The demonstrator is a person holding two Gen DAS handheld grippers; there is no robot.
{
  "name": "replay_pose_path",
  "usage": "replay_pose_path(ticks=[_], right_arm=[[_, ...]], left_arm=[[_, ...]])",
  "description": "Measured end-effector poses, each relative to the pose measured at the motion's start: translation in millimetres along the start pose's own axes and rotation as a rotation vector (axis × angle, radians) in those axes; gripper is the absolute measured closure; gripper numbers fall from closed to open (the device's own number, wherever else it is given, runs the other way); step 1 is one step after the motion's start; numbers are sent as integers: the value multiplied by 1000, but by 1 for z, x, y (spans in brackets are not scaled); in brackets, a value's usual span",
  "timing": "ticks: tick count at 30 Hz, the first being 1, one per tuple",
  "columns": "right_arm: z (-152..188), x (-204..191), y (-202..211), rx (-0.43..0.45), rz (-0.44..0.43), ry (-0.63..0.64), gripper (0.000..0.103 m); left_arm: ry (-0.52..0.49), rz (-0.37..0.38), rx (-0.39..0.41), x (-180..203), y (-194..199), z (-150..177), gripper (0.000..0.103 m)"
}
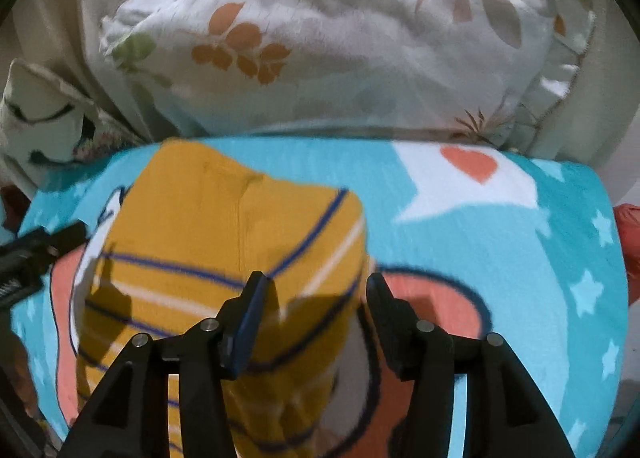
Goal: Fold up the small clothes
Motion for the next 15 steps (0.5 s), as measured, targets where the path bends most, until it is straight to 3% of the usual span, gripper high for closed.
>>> replay_pose_path(ticks=[2, 9, 15], right_arm=[[12, 2, 6, -2, 25, 11, 47], [39, 0, 29, 17, 93, 54, 45], [61, -10, 56, 34, 111, 80, 42]], left_arm=[[7, -26, 39, -6, 18, 8, 0], [19, -225, 217, -24, 83, 33, 0], [108, -219, 360, -47, 144, 48, 0]])
Point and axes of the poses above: each gripper's, at about its wrist camera, not at the fingertips, and y roughly against the way its jaws point, x to its right, z to its underside, the point moved 6 cm from there along -y, roughly the way its jaws point, and after that the axes turned 1 degree about z, right-handed, at the moved point
